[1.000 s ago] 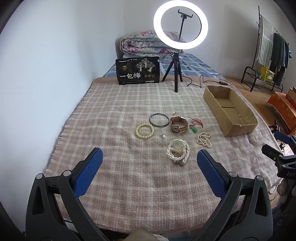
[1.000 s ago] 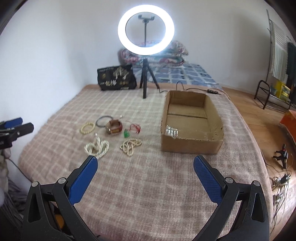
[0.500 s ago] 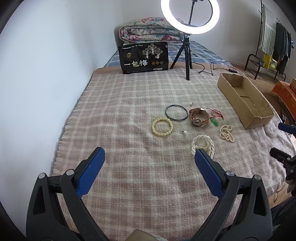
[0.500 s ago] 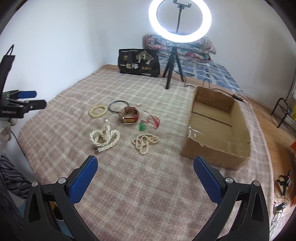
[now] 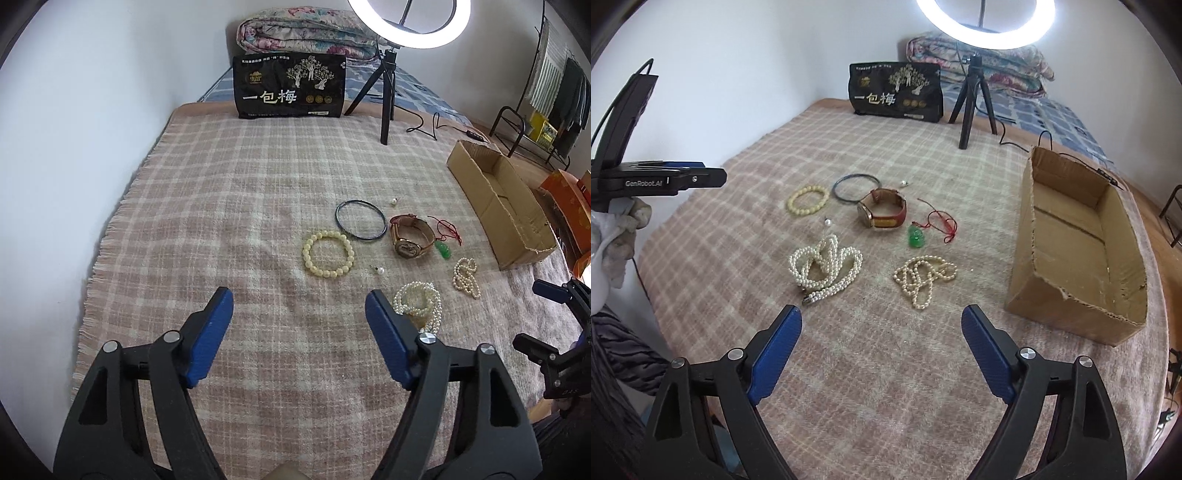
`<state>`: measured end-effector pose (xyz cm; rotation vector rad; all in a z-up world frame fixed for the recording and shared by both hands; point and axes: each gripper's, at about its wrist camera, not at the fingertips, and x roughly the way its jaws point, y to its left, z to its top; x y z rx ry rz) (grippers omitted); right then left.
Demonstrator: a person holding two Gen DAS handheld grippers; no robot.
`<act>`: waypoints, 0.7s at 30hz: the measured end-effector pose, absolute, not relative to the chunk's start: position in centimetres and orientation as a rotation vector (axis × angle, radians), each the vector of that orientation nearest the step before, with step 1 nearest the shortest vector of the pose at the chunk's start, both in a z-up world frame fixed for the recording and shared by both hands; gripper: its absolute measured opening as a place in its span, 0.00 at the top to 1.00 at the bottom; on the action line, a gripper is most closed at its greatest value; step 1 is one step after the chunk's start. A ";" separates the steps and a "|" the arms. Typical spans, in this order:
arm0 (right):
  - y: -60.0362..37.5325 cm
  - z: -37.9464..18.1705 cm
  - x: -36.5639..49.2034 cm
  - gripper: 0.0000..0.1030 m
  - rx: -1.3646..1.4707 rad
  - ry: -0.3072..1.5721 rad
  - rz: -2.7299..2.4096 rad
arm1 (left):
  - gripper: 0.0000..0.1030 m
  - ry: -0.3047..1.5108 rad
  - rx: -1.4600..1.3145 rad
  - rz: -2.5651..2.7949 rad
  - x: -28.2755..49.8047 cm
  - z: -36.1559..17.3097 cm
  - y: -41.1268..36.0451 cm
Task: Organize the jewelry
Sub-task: 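Reach the left tool to the long white pearl necklace while the right tool reaches the cream pearl necklace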
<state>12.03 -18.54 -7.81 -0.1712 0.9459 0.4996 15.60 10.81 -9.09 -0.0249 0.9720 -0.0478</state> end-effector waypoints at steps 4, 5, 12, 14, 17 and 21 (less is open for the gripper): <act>-19.1 -8.4 13.4 0.34 -0.138 0.976 0.480 | 0.52 1.001 -0.062 -0.090 15.1 -9.9 10.6; -19.3 -8.5 13.7 0.37 -0.132 0.980 0.471 | 0.53 1.003 -0.070 -0.102 14.9 -10.0 10.4; -20.0 -9.2 15.0 0.53 -0.115 1.009 0.463 | 0.53 1.036 -0.108 -0.219 14.2 -10.8 7.6; -19.9 -9.6 15.3 0.55 -0.114 1.028 0.465 | 0.53 1.057 -0.084 -0.251 14.2 -11.5 6.2; -19.8 -10.3 15.6 0.55 -0.134 1.046 0.466 | 0.53 1.104 -0.076 -0.287 14.6 -12.5 4.7; -20.2 -10.8 16.2 0.55 -0.141 1.060 0.457 | 0.53 1.149 -0.083 -0.290 15.1 -13.7 3.5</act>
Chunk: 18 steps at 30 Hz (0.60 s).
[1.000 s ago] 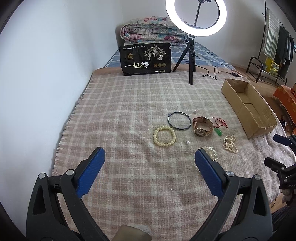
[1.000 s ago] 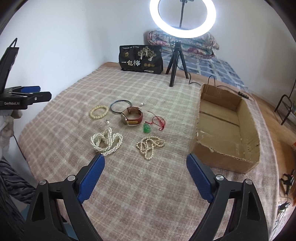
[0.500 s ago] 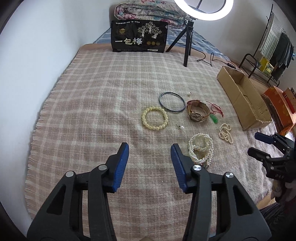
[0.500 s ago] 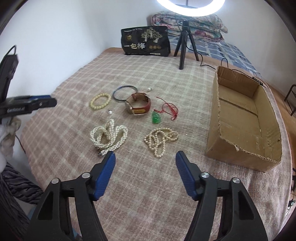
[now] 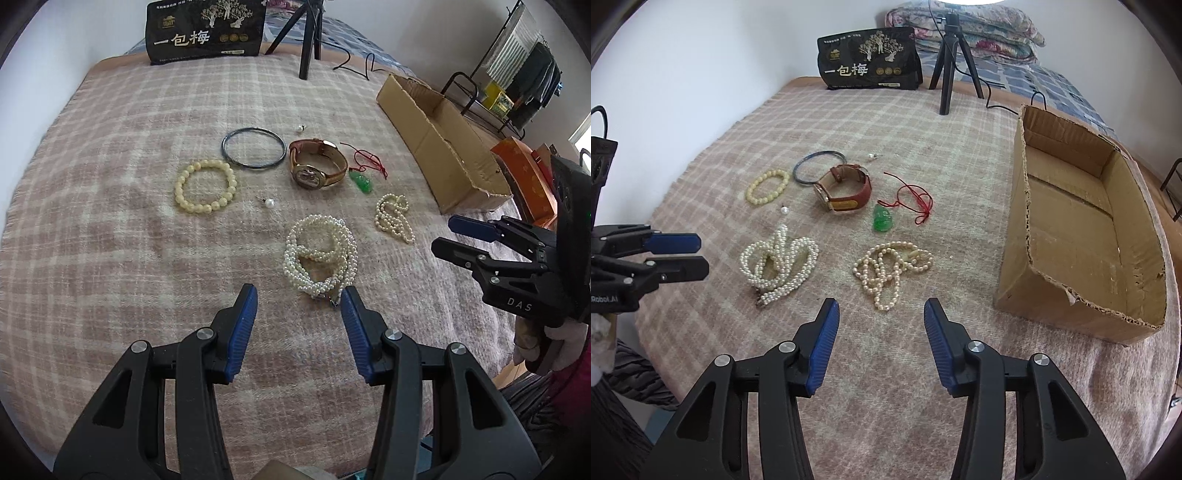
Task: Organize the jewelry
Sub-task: 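Reach the left tool to the long white pearl necklace while the right tool reaches the cream pearl necklace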
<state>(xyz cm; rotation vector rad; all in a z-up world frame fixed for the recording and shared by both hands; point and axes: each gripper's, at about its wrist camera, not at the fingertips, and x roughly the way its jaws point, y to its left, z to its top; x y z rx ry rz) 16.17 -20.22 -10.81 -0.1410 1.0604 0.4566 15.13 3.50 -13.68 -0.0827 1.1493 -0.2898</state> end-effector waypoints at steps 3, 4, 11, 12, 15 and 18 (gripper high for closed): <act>-20.4 -11.5 16.6 0.55 -0.159 1.078 0.457 | 0.53 1.180 -0.060 -0.288 15.6 -14.5 2.6; -20.4 -11.7 16.7 0.55 -0.171 1.083 0.455 | 0.53 1.197 -0.052 -0.294 15.9 -14.8 2.2; -19.6 -13.0 17.4 0.48 -0.228 1.115 0.480 | 0.53 1.257 0.019 -0.301 16.8 -16.8 0.3; -19.5 -13.0 17.5 0.48 -0.233 1.114 0.486 | 0.53 1.262 0.025 -0.302 16.9 -17.0 0.2; -19.2 -13.2 17.8 0.48 -0.252 1.112 0.492 | 0.51 1.274 0.033 -0.299 17.1 -17.6 0.1; -19.0 -13.7 18.3 0.48 -0.267 1.116 0.492 | 0.51 1.271 0.047 -0.293 17.3 -17.8 0.1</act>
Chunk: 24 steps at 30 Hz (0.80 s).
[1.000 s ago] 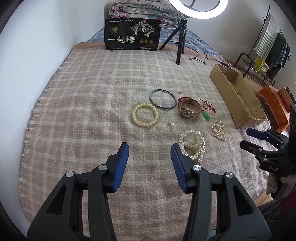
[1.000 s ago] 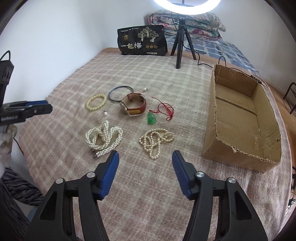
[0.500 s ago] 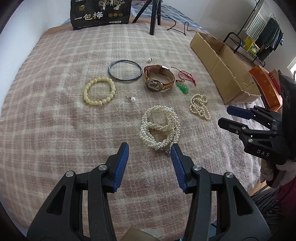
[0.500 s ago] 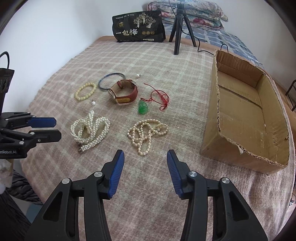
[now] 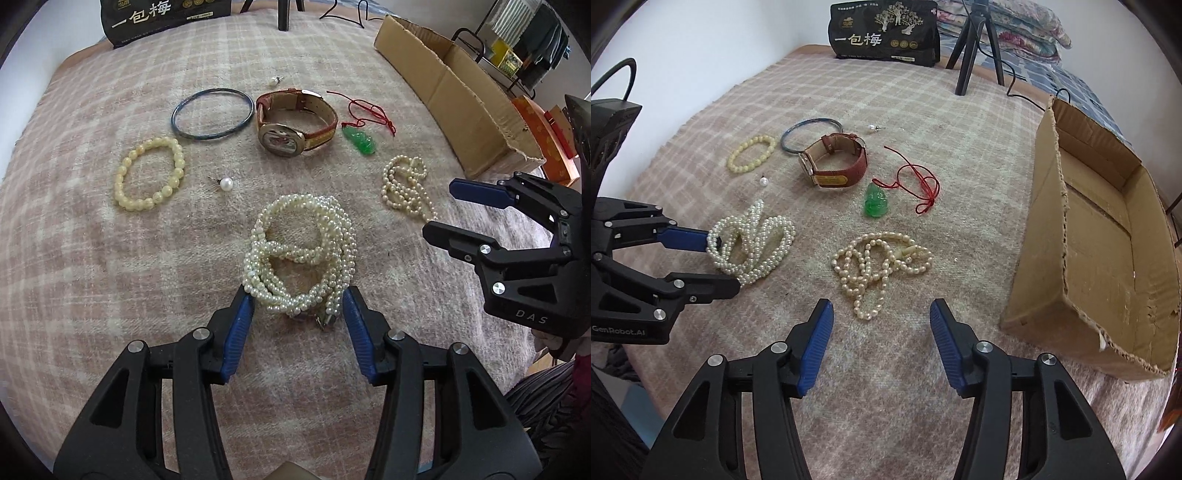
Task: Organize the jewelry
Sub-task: 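Reach the left tool to the long white pearl necklace while the right tool reaches the cream pearl necklace, then close the left tool on the white pearls while the right tool grasps the cream pearls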
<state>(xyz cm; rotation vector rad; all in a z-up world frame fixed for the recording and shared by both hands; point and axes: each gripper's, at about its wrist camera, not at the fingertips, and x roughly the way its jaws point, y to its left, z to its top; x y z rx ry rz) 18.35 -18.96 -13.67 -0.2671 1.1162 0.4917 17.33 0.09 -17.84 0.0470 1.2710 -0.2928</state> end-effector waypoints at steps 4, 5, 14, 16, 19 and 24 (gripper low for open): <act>-18.7 -14.2 18.8 0.48 -0.273 1.120 0.501 | 0.50 1.269 0.057 -0.288 17.7 -18.0 -0.3; -18.7 -14.2 18.9 0.48 -0.274 1.119 0.501 | 0.50 1.267 0.057 -0.289 17.7 -17.9 -0.3; -18.4 -14.5 19.5 0.48 -0.273 1.117 0.498 | 0.47 1.271 0.074 -0.267 19.9 -18.4 -1.9; -18.3 -14.6 19.5 0.48 -0.275 1.117 0.496 | 0.46 1.272 0.083 -0.258 20.6 -18.6 -2.4; -18.3 -14.6 19.7 0.45 -0.271 1.120 0.498 | 0.46 1.276 0.068 -0.254 21.8 -19.4 -2.4; -18.1 -14.8 19.8 0.39 -0.272 1.121 0.500 | 0.60 1.269 0.037 -0.227 22.6 -19.4 -1.5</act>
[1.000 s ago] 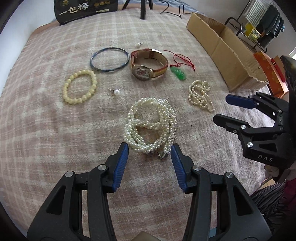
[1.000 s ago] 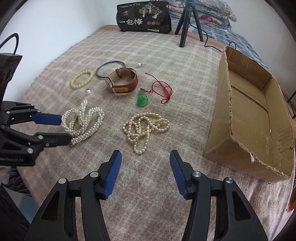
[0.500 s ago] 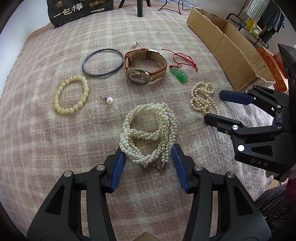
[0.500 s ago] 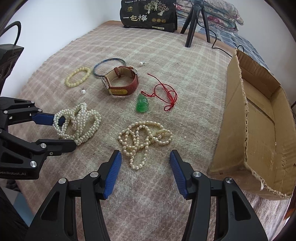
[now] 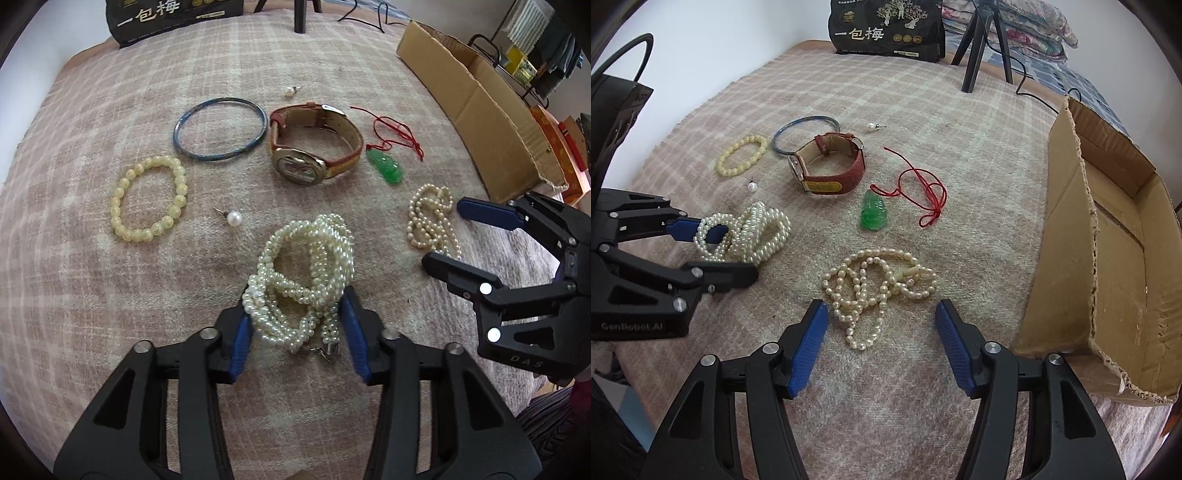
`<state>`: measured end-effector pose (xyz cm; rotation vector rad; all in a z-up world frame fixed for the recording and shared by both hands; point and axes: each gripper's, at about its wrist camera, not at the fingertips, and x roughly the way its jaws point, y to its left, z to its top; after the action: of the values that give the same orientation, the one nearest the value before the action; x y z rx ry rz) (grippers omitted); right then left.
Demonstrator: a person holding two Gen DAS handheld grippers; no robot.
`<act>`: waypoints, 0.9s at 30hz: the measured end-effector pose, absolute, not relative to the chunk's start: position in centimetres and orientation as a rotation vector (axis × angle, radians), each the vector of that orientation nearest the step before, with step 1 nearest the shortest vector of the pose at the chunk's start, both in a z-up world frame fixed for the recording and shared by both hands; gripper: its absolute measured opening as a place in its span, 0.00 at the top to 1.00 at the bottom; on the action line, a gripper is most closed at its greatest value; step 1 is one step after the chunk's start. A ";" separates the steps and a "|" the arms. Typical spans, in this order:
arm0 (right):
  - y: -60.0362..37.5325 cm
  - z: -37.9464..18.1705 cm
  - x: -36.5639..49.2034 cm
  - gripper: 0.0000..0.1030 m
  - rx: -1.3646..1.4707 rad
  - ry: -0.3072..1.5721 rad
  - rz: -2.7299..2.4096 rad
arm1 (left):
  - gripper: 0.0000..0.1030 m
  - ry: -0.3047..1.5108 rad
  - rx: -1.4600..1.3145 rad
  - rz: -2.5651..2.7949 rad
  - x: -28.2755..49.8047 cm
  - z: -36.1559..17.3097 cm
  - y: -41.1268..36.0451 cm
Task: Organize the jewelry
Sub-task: 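Close the left tool on the white pearls while the right tool grasps the cream pearls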
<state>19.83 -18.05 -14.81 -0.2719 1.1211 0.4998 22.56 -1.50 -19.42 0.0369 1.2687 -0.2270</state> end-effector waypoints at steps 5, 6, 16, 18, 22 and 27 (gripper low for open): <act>-17.2 -15.1 19.9 0.31 -0.291 1.115 0.496 | 0.80 1.267 -0.045 -0.221 23.2 -19.5 0.0; -17.0 -15.2 20.0 0.31 -0.296 1.112 0.495 | 0.85 1.267 -0.053 -0.217 23.3 -19.4 0.3; -16.3 -15.0 19.7 0.71 -0.291 1.095 0.511 | 0.87 1.243 -0.064 -0.226 22.8 -18.6 0.4; -16.0 -14.9 19.5 0.88 -0.289 1.095 0.530 | 0.87 1.239 -0.076 -0.226 22.2 -18.5 0.8; -15.9 -14.7 19.2 0.93 -0.282 1.090 0.543 | 0.87 1.224 -0.084 -0.234 20.8 -17.9 1.5; -16.9 -14.2 19.1 0.95 -0.234 1.090 0.546 | 0.94 1.186 -0.079 -0.242 19.3 -16.6 2.0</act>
<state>19.10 -16.86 -14.21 -0.2335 1.0896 0.5456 19.26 2.00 -16.55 -0.0793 1.1861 -0.2420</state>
